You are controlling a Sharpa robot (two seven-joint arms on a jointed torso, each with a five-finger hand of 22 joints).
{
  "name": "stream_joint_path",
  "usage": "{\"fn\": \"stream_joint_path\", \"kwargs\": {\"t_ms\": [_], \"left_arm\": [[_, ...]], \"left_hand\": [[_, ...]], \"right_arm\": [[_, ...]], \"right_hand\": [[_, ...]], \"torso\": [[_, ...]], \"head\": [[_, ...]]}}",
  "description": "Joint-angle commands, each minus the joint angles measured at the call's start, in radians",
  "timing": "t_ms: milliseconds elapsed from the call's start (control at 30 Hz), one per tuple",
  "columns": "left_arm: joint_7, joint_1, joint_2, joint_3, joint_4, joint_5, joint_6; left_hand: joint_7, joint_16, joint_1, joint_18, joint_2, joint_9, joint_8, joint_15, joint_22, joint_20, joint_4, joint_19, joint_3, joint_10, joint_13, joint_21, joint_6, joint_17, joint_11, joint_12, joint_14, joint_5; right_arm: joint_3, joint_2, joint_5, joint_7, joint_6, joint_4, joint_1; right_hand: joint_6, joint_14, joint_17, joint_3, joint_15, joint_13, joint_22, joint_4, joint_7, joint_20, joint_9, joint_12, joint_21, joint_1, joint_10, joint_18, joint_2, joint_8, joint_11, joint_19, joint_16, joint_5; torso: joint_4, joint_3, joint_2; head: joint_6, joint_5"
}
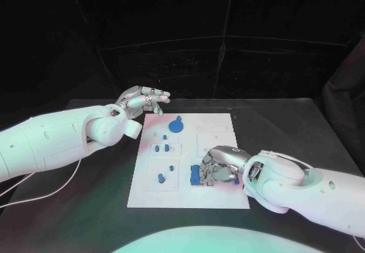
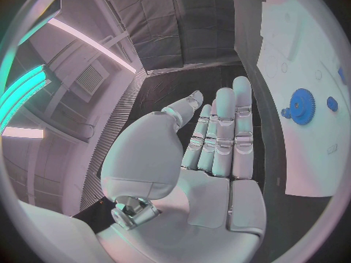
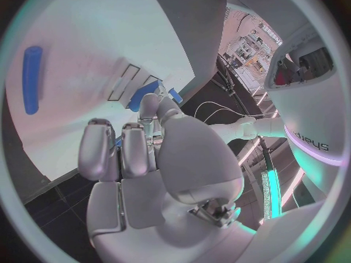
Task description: Assemble the parts on the task board
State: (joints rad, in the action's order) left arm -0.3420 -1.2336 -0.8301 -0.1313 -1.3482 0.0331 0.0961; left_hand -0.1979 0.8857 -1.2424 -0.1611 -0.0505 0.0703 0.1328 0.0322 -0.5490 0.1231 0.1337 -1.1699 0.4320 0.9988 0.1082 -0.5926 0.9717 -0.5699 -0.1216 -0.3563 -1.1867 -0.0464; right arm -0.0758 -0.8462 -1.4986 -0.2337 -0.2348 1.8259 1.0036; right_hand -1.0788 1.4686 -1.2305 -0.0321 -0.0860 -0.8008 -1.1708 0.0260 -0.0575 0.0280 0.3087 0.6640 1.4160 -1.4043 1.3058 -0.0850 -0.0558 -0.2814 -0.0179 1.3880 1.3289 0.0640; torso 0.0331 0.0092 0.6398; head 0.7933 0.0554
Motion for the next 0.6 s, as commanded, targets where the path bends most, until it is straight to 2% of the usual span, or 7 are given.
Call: {"fn": "stream_joint_path", "kwargs": {"t_ms": [33, 267, 333, 433, 600], "left_arm": [[-0.001, -0.002, 0.000, 0.001, -0.001, -0.004, -0.009], [0.000, -0.002, -0.001, 0.001, -0.002, -0.004, -0.009], [0.000, -0.002, -0.001, 0.001, -0.002, -0.004, -0.009], [0.001, -0.002, -0.002, 0.001, -0.002, -0.004, -0.009], [0.002, -0.001, -0.002, 0.001, -0.001, -0.004, -0.010]], "left_hand": [[0.000, 0.005, 0.006, -0.021, 0.002, -0.001, 0.004, 0.001, 0.001, 0.006, -0.003, -0.001, 0.000, -0.007, 0.002, 0.007, -0.004, 0.001, 0.000, -0.007, 0.010, -0.004], [0.000, 0.005, 0.006, -0.021, 0.002, -0.001, 0.004, 0.001, 0.001, 0.006, -0.003, -0.001, 0.000, -0.007, 0.002, 0.007, -0.004, 0.001, 0.000, -0.007, 0.010, -0.004], [0.000, 0.005, 0.006, -0.021, 0.002, -0.001, 0.004, 0.001, 0.001, 0.006, -0.003, -0.001, 0.000, -0.007, 0.002, 0.007, -0.004, 0.001, 0.000, -0.007, 0.010, -0.004], [0.000, 0.005, 0.006, -0.021, 0.002, -0.001, 0.004, 0.001, 0.001, 0.006, -0.003, -0.001, 0.000, -0.007, 0.002, 0.007, -0.004, 0.001, 0.000, -0.007, 0.010, -0.004], [0.000, 0.005, 0.006, -0.021, 0.002, -0.001, 0.004, 0.001, 0.001, 0.006, -0.003, -0.001, 0.000, -0.007, 0.002, 0.007, -0.004, 0.001, 0.000, -0.007, 0.010, -0.004]], "right_arm": [[-0.001, 0.008, -0.016, -0.005, 0.015, -0.001, 0.000], [-0.001, 0.013, -0.035, -0.014, -0.007, 0.000, 0.000], [-0.001, 0.009, -0.043, -0.017, -0.021, 0.003, 0.000], [-0.001, 0.002, -0.047, -0.010, -0.037, 0.009, 0.000], [-0.001, -0.014, -0.042, 0.014, -0.076, 0.017, 0.000]], "right_hand": [[-0.009, 0.039, -0.002, -0.009, 0.002, -0.002, -0.002, 0.002, -0.001, -0.001, -0.002, -0.004, -0.004, 0.001, 0.002, 0.006, -0.012, 0.004, -0.002, 0.000, -0.002, 0.001], [-0.016, 0.040, -0.009, -0.030, 0.001, -0.010, -0.008, 0.014, 0.002, -0.002, -0.003, 0.003, -0.001, -0.002, 0.009, 0.007, -0.016, 0.008, -0.003, 0.003, 0.002, -0.001], [-0.019, 0.041, -0.010, -0.030, 0.001, -0.013, -0.010, 0.014, 0.001, -0.002, -0.004, 0.005, -0.001, 0.015, 0.012, 0.008, -0.004, 0.009, -0.002, 0.004, 0.002, 0.002], [-0.023, 0.040, -0.007, -0.017, 0.002, -0.014, -0.006, 0.006, -0.001, -0.001, -0.005, 0.003, -0.002, 0.052, 0.013, 0.007, 0.031, 0.013, -0.001, 0.002, 0.000, 0.036], [-0.011, 0.035, 0.019, -0.001, 0.005, 0.004, 0.018, -0.003, -0.008, 0.001, -0.008, -0.023, -0.013, 0.087, -0.001, 0.002, 0.068, 0.022, 0.004, -0.009, -0.022, 0.064]], "torso": [[0.0001, 0.0001, -0.001], [0.0012, 0.0007, -0.001], [0.0012, 0.0005, -0.001], [0.0015, 0.0014, -0.001], [0.0013, 0.0012, -0.001]], "head": [[0.001, 0.001], [0.000, 0.002], [0.000, 0.002], [0.000, 0.003], [0.001, 0.003]]}}
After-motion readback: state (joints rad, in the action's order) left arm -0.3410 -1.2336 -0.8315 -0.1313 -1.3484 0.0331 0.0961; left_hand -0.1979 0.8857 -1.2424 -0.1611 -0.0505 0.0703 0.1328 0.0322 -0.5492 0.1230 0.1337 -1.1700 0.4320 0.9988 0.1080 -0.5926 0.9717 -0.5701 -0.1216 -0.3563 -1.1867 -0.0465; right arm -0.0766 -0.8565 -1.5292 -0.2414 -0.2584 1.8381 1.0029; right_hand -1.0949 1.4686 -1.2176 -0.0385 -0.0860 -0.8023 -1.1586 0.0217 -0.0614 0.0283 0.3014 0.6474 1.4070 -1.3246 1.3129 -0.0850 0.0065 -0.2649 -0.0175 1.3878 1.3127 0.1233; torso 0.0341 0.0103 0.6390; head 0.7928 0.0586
